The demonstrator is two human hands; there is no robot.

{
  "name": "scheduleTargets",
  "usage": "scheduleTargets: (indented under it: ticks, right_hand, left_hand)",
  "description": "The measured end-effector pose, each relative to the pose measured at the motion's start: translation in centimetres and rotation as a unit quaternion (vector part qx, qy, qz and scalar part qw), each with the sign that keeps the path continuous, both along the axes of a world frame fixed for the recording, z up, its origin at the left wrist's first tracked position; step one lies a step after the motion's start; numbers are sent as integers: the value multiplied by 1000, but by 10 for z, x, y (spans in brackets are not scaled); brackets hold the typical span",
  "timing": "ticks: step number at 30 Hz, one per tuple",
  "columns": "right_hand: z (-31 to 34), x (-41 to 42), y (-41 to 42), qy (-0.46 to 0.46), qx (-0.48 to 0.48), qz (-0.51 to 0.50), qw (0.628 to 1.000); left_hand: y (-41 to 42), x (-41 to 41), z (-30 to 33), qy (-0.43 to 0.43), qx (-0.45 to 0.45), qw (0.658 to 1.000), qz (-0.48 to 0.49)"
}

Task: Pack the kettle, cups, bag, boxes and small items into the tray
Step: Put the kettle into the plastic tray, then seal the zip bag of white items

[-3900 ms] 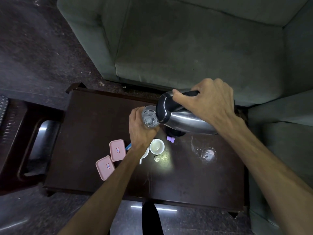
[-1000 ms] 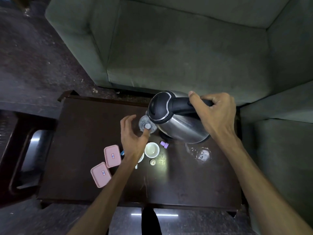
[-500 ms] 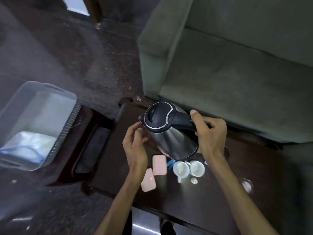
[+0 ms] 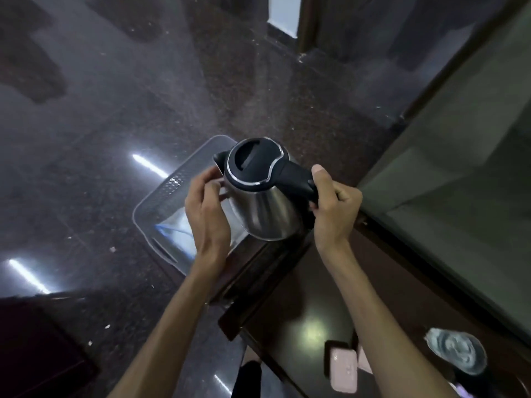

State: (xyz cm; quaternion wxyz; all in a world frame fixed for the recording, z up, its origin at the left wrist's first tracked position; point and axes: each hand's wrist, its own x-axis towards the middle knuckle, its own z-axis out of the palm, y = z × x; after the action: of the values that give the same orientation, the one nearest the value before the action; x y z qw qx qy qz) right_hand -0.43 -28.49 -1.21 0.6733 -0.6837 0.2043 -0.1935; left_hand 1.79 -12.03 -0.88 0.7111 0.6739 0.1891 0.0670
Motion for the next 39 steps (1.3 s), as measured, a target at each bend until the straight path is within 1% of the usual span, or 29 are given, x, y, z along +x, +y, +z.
scheduleTargets:
  ticks: [4,9,13,16,19,22,24,26,27,28,29,30,31,32,33,34,35,37,38,39]
  right_hand:
    - [-24,54,49,-10,18,-3,1000]
    - [-62,96,93,-7,28,-19,999]
    - [-87,109,103,24,32,-42,998]
    - [-103,111,101,14,57,-55,997]
    - [-114,107,97,11,66,-42,997]
    - [-113,97,90,30,39,-8,999]
    - [-109,87,84,53,-8,-10,999]
    - [-103,70,79,57,-79,-86,992]
    - [-98,59,80,46,-106,-134,984]
    - [-95,46,84,33,-132,-160,978]
    - [-95,32,92,29,-163,-150,975]
    - [-96,19,104,40,-180,-100,978]
    - [-98,7,119,67,-184,-17,980]
    - [-102,-2,134,107,-203,76,970]
    - [-106,-9,149,141,-248,160,945]
    - [-112,-14,161,163,-301,226,912]
    - [-118,-14,171,175,-346,267,882]
    - [-128,-9,182,199,-405,297,842]
    - [-132,-4,183,215,-421,299,829]
    - [-134,-1,183,231,-423,294,825]
  left_hand:
    - [44,55,-14,19,31,999,14]
    - [78,101,-52,54,62,997,-5]
    - [89,113,-70,67,59,995,-42]
    - [89,110,-74,47,56,995,-64]
    - [90,106,-75,44,57,994,-79]
    - [91,89,-78,52,79,993,-67]
    - [93,69,-81,59,115,991,-38]
    - [98,44,-85,70,145,987,1]
    - [102,30,-87,76,157,984,29]
    - [105,16,-90,85,166,981,61]
    - [107,2,-93,98,174,975,95]
    - [109,-11,-95,118,179,969,126]
    - [110,-23,-98,143,183,961,148]
    - [110,-33,-100,169,188,955,157]
    - [109,-41,-102,189,195,950,154]
    - [108,-46,-104,202,201,948,143]
    - [107,-47,-105,208,209,947,128]
    - [107,-44,-105,218,230,943,98]
    - [106,-40,-104,226,239,941,85]
    - [106,-36,-105,234,247,937,74]
